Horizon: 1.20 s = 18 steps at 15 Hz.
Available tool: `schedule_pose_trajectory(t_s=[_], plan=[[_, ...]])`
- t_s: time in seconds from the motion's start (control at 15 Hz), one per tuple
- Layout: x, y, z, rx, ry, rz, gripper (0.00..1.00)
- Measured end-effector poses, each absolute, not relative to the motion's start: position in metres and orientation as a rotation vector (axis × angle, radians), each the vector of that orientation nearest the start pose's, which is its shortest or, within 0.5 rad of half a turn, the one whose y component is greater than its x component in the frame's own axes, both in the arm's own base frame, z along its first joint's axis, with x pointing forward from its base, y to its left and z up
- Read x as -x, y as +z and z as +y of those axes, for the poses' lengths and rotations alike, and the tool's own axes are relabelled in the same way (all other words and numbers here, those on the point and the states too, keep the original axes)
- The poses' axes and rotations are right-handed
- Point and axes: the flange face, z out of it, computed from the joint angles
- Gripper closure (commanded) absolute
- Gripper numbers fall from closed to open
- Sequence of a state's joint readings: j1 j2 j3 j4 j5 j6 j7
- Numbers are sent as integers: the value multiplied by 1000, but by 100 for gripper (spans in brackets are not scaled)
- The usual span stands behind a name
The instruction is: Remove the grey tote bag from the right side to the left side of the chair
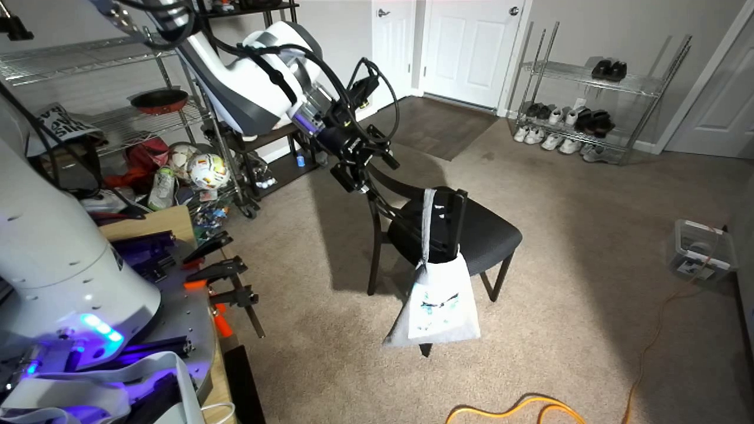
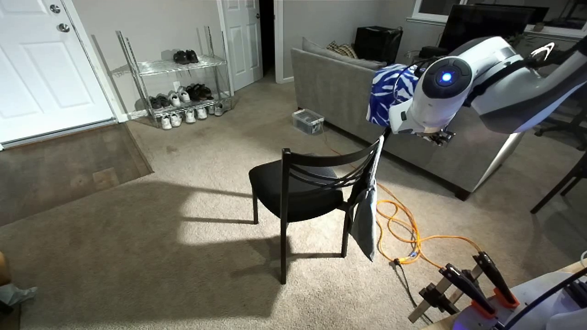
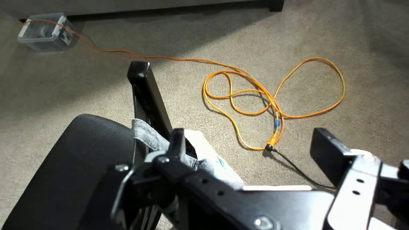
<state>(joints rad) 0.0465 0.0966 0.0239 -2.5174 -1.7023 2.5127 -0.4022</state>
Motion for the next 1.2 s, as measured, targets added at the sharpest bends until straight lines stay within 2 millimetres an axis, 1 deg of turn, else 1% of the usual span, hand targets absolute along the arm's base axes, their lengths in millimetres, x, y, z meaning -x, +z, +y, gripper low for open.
schedule_pose_trajectory(t_s=[0.07,0.2,0.47,0.6,0.8,1.0,1.2], plan=[[-443,221,42,-1215,-284,1936,0],[-441,196,51,-1153,-346,1941,0],[-437,130,75,-1035,-481,1962,0],[-437,100,82,-984,-550,1960,0],[-438,59,89,-903,-632,1945,0],[-440,25,94,-794,-670,1933,0],[-440,1,100,-677,-668,1933,0]])
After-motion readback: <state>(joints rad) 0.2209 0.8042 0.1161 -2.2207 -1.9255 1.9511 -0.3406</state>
